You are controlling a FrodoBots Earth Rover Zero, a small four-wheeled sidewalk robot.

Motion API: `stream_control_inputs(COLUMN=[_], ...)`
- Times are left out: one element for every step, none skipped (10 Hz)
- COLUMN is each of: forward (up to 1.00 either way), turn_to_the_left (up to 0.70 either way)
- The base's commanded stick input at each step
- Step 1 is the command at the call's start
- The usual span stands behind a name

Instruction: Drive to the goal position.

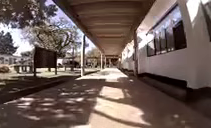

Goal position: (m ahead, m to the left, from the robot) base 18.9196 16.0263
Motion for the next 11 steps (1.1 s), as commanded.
stream_control_inputs(forward=[0.70, 0.70, 0.70, 0.70, 0.70, 0.70, 0.70, 0.70, 0.70, 0.70, 0.70], turn_to_the_left=[0.00, 0.00, 0.00, 0.00, 0.00, 0.00, 0.00, 0.00, 0.00, 0.00, 0.00])
